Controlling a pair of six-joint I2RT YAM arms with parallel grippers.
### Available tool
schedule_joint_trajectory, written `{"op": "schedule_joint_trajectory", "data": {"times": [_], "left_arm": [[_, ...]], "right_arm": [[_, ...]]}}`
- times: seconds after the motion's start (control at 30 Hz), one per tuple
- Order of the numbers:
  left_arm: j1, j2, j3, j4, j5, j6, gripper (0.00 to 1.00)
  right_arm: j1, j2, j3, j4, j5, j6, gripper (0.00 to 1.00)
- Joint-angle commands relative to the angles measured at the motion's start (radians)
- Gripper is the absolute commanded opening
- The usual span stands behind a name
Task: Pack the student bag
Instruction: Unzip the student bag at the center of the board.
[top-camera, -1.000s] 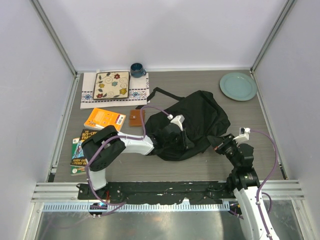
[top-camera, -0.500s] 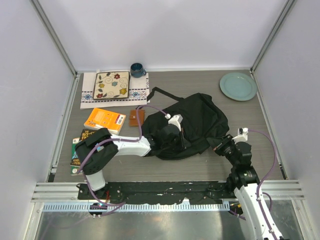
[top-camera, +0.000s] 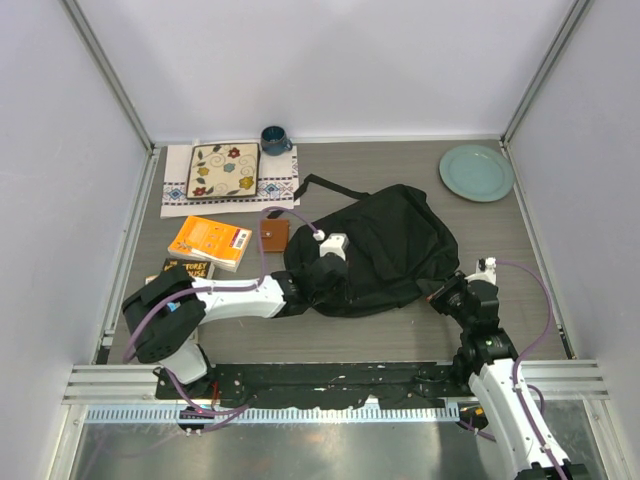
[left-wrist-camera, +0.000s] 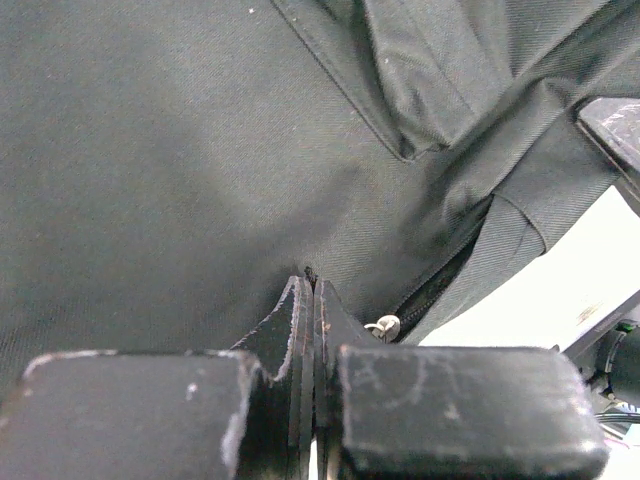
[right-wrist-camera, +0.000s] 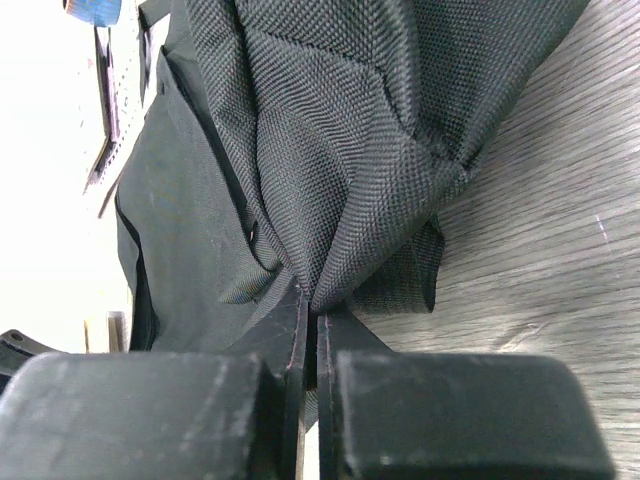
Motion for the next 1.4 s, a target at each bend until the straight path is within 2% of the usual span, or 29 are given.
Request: {"op": "schedule_joint_trajectory", "data": {"times": [0.0, 0.3, 0.5, 0.53, 0.57, 0.6, 0.63, 0.7, 0.87, 0.93, 1.0, 1.03, 1.13, 1.2, 1.37], "left_arm": [[0.006, -0.065, -0.025, -0.054, -0.095, 0.039, 0.00], [0.007, -0.188, -0.040, -0.237, -0.237, 0.096, 0.00], [0.007, -0.236, -0.040, -0.237, -0.239, 0.116, 0.00], [0.007, -0.230, -0.036, -0.226, -0.218, 0.118, 0.00], [0.007, -0.223, -0.025, -0.217, -0.208, 0.116, 0.00], [0.007, -0.216, -0.017, -0.215, -0.199, 0.113, 0.00], [0.007, -0.200, -0.011, -0.215, -0.193, 0.108, 0.00], [0.007, -0.190, -0.003, -0.209, -0.185, 0.095, 0.00], [0.007, -0.185, -0.003, -0.191, -0.175, 0.076, 0.00], [0.007, -0.183, -0.003, -0.192, -0.178, 0.075, 0.00], [0.007, -0.185, -0.002, -0.191, -0.175, 0.076, 0.00], [0.007, -0.185, 0.000, -0.191, -0.172, 0.078, 0.00], [0.007, -0.188, 0.007, -0.189, -0.158, 0.081, 0.00], [0.007, -0.190, 0.009, -0.188, -0.153, 0.084, 0.00], [0.007, -0.182, 0.017, -0.165, -0.133, 0.090, 0.00]], "right_arm": [[-0.005, 0.012, -0.022, -0.044, 0.104, 0.003, 0.00], [-0.005, 0.135, -0.006, 0.066, 0.117, -0.009, 0.00], [-0.008, 0.306, 0.046, 0.135, 0.115, -0.035, 0.00], [-0.008, 0.332, 0.087, 0.132, 0.109, -0.050, 0.03], [-0.009, 0.384, 0.113, 0.117, 0.104, -0.078, 0.14], [-0.008, 0.404, 0.141, 0.073, 0.072, -0.095, 0.43], [-0.008, 0.421, 0.195, 0.037, 0.060, -0.107, 0.55], [-0.008, 0.432, 0.236, -0.074, 0.032, -0.119, 0.69], [-0.008, 0.262, 0.319, -0.375, 0.049, -0.100, 0.71], [-0.008, 0.146, 0.343, -0.449, 0.072, -0.083, 0.77], [-0.006, 0.052, 0.360, -0.527, 0.066, -0.043, 0.88], [-0.006, 0.025, 0.366, -0.550, 0.017, -0.020, 0.88], [-0.006, -0.034, 0.324, -0.520, -0.156, 0.103, 0.88], [-0.008, -0.052, 0.279, -0.468, -0.214, 0.161, 0.87], [-0.006, -0.068, 0.273, -0.434, -0.230, 0.255, 0.87]]}}
